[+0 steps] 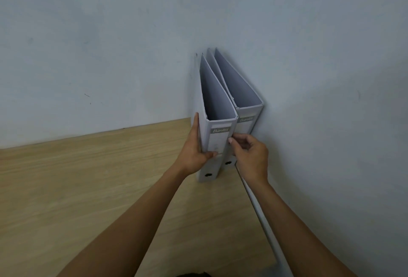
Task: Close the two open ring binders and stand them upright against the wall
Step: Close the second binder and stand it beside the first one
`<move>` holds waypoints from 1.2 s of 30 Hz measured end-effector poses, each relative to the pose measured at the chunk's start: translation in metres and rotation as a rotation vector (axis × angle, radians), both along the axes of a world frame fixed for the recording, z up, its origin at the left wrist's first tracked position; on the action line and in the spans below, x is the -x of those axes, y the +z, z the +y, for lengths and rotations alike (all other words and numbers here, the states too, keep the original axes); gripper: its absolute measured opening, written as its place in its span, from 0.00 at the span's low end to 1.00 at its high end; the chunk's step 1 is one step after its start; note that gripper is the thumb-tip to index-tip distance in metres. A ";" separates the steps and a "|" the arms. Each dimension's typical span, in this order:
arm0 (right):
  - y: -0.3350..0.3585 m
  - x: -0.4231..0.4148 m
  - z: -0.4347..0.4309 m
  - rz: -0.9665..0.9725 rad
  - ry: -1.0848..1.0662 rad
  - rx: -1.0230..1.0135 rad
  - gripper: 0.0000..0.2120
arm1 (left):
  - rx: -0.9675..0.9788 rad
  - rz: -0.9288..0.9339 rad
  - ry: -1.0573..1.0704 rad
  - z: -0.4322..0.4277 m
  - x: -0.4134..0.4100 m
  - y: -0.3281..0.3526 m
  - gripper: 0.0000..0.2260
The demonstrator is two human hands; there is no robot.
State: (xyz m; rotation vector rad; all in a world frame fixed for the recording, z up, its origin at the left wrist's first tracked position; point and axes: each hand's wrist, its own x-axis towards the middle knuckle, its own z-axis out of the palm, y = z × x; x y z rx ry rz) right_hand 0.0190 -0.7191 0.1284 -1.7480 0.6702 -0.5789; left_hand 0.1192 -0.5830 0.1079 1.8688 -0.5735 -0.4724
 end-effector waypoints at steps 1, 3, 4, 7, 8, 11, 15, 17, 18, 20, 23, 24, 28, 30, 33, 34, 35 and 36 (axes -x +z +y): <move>0.000 -0.003 -0.002 0.003 -0.004 0.004 0.06 | -0.009 0.001 0.014 -0.002 -0.002 -0.001 0.57; 0.001 -0.009 -0.005 0.012 -0.007 0.022 0.05 | -0.030 -0.012 0.044 -0.006 -0.005 -0.002 0.57; 0.002 -0.011 -0.006 0.019 -0.006 0.037 0.04 | -0.047 -0.021 0.055 -0.008 -0.006 -0.002 0.57; 0.006 -0.019 -0.009 0.037 -0.009 0.071 0.03 | -0.089 -0.047 0.088 -0.014 -0.009 0.000 0.58; 0.006 -0.021 -0.010 0.042 -0.012 0.081 0.04 | -0.097 -0.061 0.098 -0.016 -0.012 -0.001 0.58; 0.007 -0.027 -0.011 0.057 -0.002 0.116 0.06 | -0.122 -0.086 0.118 -0.019 -0.019 -0.003 0.58; 0.006 -0.029 -0.011 0.078 -0.014 0.132 0.08 | -0.139 -0.095 0.118 -0.023 -0.022 -0.005 0.58; 0.006 -0.029 -0.011 0.085 -0.017 0.132 0.08 | -0.147 -0.100 0.115 -0.023 -0.021 -0.004 0.58; 0.006 -0.028 -0.011 0.088 -0.017 0.134 0.08 | -0.151 -0.098 0.113 -0.023 -0.021 -0.003 0.57; 0.007 -0.028 -0.010 0.094 -0.012 0.142 0.08 | -0.169 -0.091 0.113 -0.022 -0.019 0.000 0.57; 0.007 -0.028 -0.008 0.105 -0.014 0.141 0.08 | -0.211 -0.058 0.094 -0.017 -0.020 0.004 0.54; 0.007 -0.028 -0.007 0.113 -0.015 0.138 0.09 | -0.226 -0.041 0.086 -0.014 -0.020 0.004 0.52; 0.008 -0.030 -0.001 0.141 -0.014 0.124 0.09 | -0.267 0.033 0.060 0.001 -0.020 0.006 0.44; 0.010 -0.029 0.001 0.149 -0.013 0.123 0.10 | -0.280 0.052 0.046 0.006 -0.020 0.005 0.41; 0.012 -0.028 0.002 0.173 -0.006 0.114 0.11 | -0.280 0.064 0.035 0.012 -0.018 0.011 0.36; 0.013 -0.028 0.001 0.180 0.003 0.102 0.11 | -0.274 0.057 0.029 0.013 -0.018 0.012 0.35; 0.016 -0.027 0.001 0.197 0.015 0.090 0.11 | -0.271 0.048 0.020 0.016 -0.016 0.017 0.34; 0.018 -0.027 0.002 0.205 0.030 0.066 0.12 | -0.265 0.038 0.011 0.021 -0.017 0.018 0.33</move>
